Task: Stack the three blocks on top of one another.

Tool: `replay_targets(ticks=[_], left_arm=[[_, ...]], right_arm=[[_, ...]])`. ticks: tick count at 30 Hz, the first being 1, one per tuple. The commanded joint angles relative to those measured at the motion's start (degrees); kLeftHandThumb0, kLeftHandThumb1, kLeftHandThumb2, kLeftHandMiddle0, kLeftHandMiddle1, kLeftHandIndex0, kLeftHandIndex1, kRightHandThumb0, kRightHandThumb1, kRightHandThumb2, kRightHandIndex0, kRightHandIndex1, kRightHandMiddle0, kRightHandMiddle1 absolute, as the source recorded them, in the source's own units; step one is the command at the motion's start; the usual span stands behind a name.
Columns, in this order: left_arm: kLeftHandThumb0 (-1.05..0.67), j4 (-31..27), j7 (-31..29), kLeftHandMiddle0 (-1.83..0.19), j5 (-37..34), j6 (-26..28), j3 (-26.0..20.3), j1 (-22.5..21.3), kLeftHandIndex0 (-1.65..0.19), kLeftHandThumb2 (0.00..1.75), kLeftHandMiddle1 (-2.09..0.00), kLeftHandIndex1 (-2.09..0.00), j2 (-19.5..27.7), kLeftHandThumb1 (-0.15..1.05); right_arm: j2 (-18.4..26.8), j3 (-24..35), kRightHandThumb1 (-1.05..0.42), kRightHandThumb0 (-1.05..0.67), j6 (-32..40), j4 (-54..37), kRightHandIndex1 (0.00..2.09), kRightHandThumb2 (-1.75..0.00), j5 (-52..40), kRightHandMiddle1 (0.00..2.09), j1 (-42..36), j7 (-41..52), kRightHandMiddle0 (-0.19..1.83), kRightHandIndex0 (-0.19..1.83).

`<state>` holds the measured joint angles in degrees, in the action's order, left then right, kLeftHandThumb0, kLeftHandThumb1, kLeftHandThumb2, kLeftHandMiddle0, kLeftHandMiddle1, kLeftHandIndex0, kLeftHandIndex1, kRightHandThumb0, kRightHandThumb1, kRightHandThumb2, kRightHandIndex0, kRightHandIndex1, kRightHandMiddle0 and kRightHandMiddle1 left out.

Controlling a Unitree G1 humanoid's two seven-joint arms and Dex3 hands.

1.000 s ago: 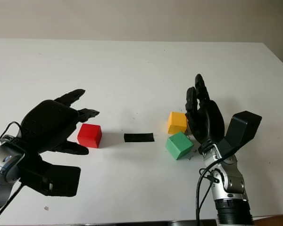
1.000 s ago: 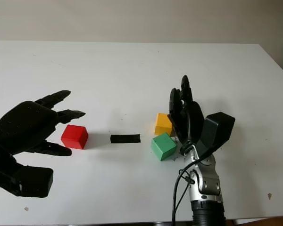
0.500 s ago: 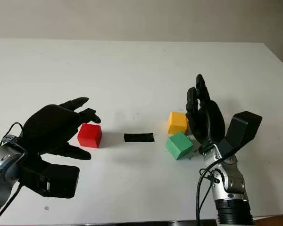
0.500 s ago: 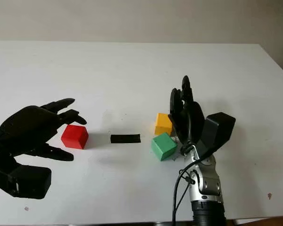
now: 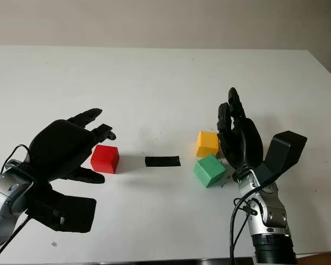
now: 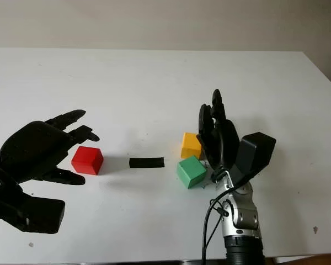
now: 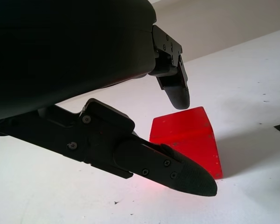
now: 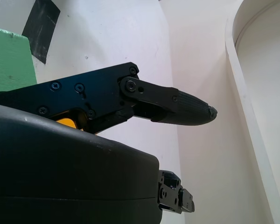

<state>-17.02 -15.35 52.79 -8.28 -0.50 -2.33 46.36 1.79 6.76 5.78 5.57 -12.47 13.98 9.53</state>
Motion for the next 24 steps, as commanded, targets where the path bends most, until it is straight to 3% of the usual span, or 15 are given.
replay_targets(ticks=[1, 12, 24], left_arm=[[-0.79, 0.1, 0.7, -0.18, -0.1, -0.3, 0.4, 0.0, -0.19, 0.06, -0.06, -0.86, -0.3, 1.00], [-0.56, 0.0, -0.1, -0.25, -0.6, -0.2, 0.4, 0.2, -0.19, 0.06, -0.06, -1.18, -0.2, 1.03], [-0.55, -1.4, -3.5, -0.24, 1.3, 2.2, 0.7, 0.2, -0.12, 0.07, -0.05, -1.30, -0.5, 1.05]], right_arm=[[0.6, 0.3, -1.05, -0.62, -0.5, -1.2, 0.00, -0.61, -0.3, 0.00, -0.2, 0.2, -0.19, -0.19], [0.5, 0.3, -1.05, -0.62, -0.5, -1.5, 0.00, -0.60, -0.1, 0.00, -0.2, -0.5, -0.19, -0.19], [0.5, 0.4, -1.05, -0.62, -0.7, -1.5, 0.00, -0.60, -0.3, 0.00, -0.2, -0.4, -0.19, -0.19]])
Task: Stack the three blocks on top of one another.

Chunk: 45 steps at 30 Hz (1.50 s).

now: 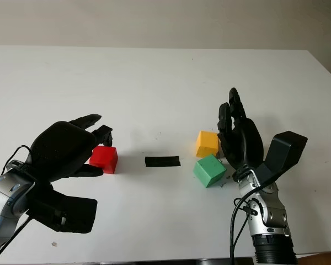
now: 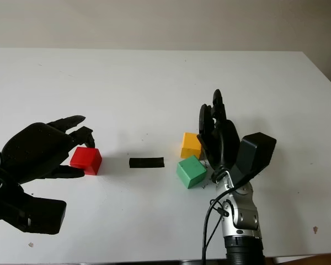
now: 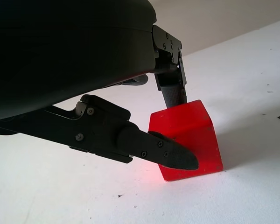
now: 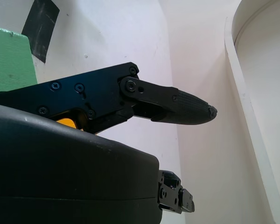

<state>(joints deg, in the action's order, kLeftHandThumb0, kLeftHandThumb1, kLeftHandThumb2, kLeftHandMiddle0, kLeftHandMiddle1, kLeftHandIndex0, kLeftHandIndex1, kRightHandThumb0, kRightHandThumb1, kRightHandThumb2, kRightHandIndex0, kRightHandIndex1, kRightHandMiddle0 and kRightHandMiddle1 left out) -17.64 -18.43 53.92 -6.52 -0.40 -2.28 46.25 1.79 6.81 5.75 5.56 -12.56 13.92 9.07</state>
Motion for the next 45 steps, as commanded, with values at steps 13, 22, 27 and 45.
replay_targets(ticks=[13, 22, 27, 45], left_arm=[[-0.35, 0.1, 3.0, -0.23, -2.6, -1.3, 0.0, 0.0, -0.14, 0.13, -0.06, -1.37, -1.2, 1.05], [-0.38, 1.7, 0.8, -0.20, -16.5, -5.0, -2.6, -2.9, -0.09, 0.18, -0.05, -1.45, -0.3, 1.05], [-0.40, 1.2, -3.2, -0.23, -23.6, -4.6, -4.7, -5.2, -0.16, 0.14, -0.06, -1.39, 0.3, 1.05], [-0.42, 8.3, -7.3, -0.14, -33.7, -0.9, 1.3, -14.3, -0.18, 0.17, -0.04, -1.46, -5.8, 1.05]], right_arm=[[0.6, 0.3, -1.05, -0.62, -0.5, -1.7, 0.00, -0.60, -0.2, 0.00, -0.2, 0.0, -0.19, -0.19], [0.5, 0.1, -1.05, -0.61, -0.5, -1.9, 0.00, -0.61, -0.1, 0.00, -0.4, 0.2, -0.19, -0.19], [0.5, -0.2, -1.05, -0.61, -0.5, -1.8, 0.00, -0.62, 0.1, 0.00, -0.4, 0.1, -0.19, -0.19], [-0.1, -0.6, -1.05, -0.59, -0.9, -1.7, 0.00, -0.62, 1.1, 0.00, -0.5, -0.6, -0.19, -0.19]])
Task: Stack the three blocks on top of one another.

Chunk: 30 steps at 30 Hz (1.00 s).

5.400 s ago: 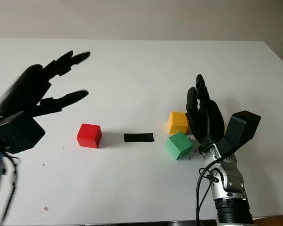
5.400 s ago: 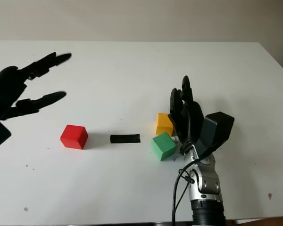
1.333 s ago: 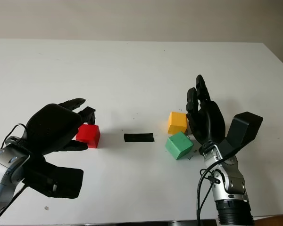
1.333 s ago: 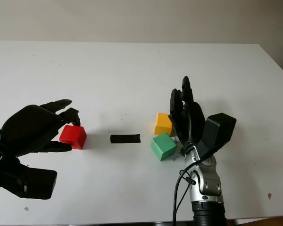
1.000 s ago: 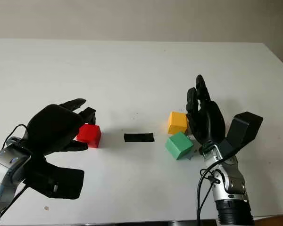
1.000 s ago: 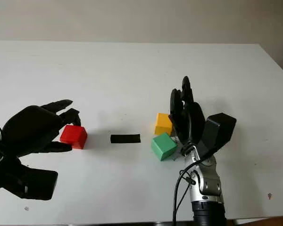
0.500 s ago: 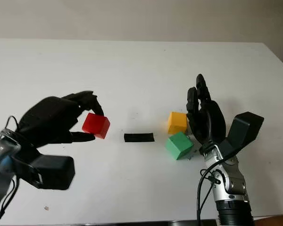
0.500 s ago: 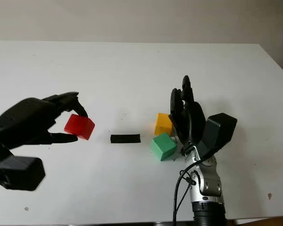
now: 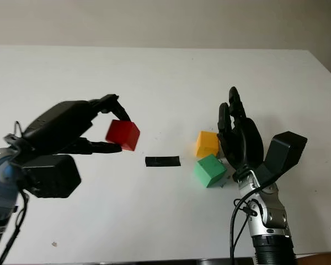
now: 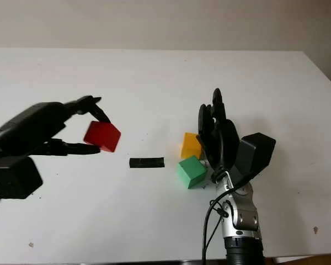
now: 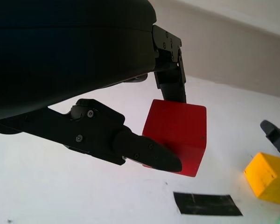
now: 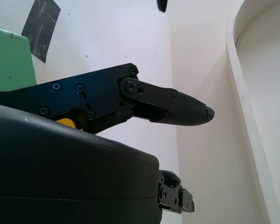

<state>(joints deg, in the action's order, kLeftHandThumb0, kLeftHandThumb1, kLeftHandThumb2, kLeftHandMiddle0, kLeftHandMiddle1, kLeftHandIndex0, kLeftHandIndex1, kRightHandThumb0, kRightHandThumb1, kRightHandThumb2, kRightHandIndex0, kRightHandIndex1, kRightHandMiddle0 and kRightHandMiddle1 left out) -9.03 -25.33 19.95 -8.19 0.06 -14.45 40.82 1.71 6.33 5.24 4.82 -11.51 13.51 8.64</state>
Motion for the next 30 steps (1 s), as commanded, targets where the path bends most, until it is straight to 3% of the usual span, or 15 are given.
replay_targets(ticks=[1, 6, 13, 30], left_arm=[[-0.43, -0.2, -0.7, -0.14, 0.8, 1.6, 1.6, -2.7, -0.17, 0.17, -0.05, -1.47, -0.7, 1.05], [-0.43, 2.9, -0.5, -0.14, 3.2, 2.1, 5.4, -6.4, -0.18, 0.15, -0.05, -1.42, -2.9, 1.05], [-0.43, 5.9, 2.0, -0.15, 7.1, 1.5, 10.1, -9.3, -0.17, 0.13, -0.05, -1.54, -7.3, 1.05], [-0.47, 6.3, 1.0, -0.20, 11.0, 5.4, 14.0, -9.7, -0.16, 0.13, -0.07, -1.77, -10.5, 1.05]], right_arm=[[-0.1, -0.2, -1.05, -0.59, -0.3, -1.1, 0.00, -0.61, 0.1, 0.00, -0.2, -0.3, -0.19, -0.19], [-0.2, -0.4, -1.05, -0.60, -0.2, -1.3, 0.00, -0.61, 0.0, 0.00, -0.3, -0.5, -0.19, -0.19], [-0.4, -0.5, -1.05, -0.60, -0.4, -0.9, 0.00, -0.60, -0.2, 0.00, -0.2, -0.6, -0.19, -0.19], [-1.5, -0.6, -1.05, -0.62, 0.1, -1.1, 0.00, -0.56, -0.6, 0.00, -0.2, -2.4, -0.19, -0.19]])
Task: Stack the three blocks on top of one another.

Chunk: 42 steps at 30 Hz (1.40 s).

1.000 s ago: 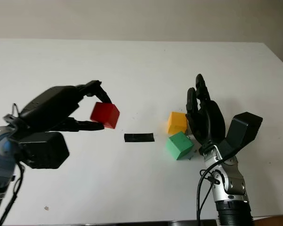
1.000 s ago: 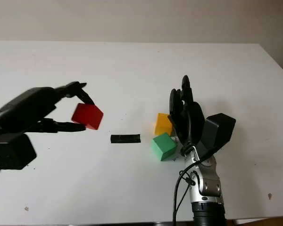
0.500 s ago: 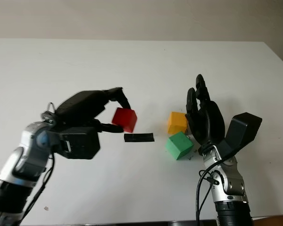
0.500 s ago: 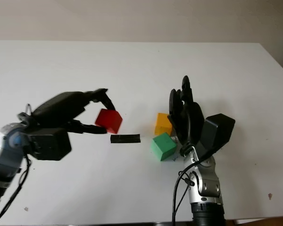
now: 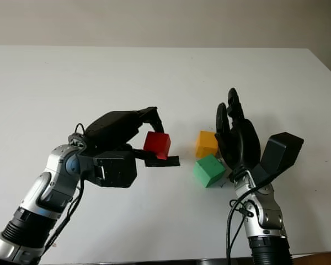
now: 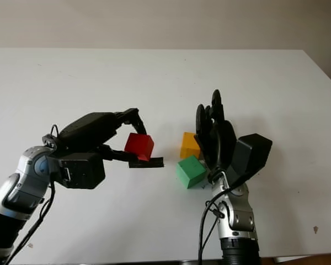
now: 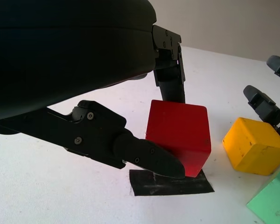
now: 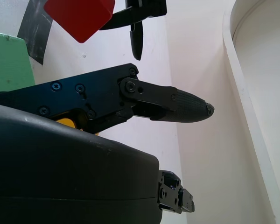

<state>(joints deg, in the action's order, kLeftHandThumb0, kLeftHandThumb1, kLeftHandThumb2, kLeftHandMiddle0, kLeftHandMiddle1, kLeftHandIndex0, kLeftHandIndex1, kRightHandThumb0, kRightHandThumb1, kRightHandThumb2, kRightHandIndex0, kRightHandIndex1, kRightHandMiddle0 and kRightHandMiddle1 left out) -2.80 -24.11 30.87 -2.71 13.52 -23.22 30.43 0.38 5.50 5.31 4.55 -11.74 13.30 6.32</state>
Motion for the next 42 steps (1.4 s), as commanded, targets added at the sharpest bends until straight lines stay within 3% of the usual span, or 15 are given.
replay_targets(ticks=[1, 37, 40, 42], left_arm=[[-0.47, 0.2, -0.3, -0.20, 0.1, -0.2, 0.5, -0.8, -0.16, 0.13, -0.07, -1.78, 0.0, 1.05], [-0.48, 7.0, -2.3, -0.20, -0.7, -0.9, 2.5, -3.6, -0.15, 0.13, -0.05, -1.80, -2.1, 1.05], [-0.51, 5.8, -4.4, -0.15, -0.4, 1.2, 2.9, -3.6, -0.12, 0.11, -0.03, -1.65, -1.8, 1.05], [-0.60, 5.1, -5.5, -0.06, -0.1, 1.9, 3.1, -3.5, -0.05, 0.07, -0.03, -1.26, -1.5, 1.03]], right_arm=[[-0.1, 0.2, -1.05, -0.62, 0.0, -0.9, 0.00, -0.56, -0.3, 0.00, 0.0, 0.0, -0.19, -0.19], [0.1, 0.1, -1.05, -0.61, -0.1, -1.1, 0.00, -0.56, -0.3, 0.00, -0.1, -0.1, -0.19, -0.19], [0.0, 0.1, -1.05, -0.61, 0.2, -1.3, 0.00, -0.56, -0.2, 0.00, -0.1, -0.4, -0.19, -0.19], [0.0, 0.1, -1.05, -0.61, 0.2, -1.3, 0.00, -0.56, -0.2, 0.00, -0.1, -0.4, -0.19, -0.19]])
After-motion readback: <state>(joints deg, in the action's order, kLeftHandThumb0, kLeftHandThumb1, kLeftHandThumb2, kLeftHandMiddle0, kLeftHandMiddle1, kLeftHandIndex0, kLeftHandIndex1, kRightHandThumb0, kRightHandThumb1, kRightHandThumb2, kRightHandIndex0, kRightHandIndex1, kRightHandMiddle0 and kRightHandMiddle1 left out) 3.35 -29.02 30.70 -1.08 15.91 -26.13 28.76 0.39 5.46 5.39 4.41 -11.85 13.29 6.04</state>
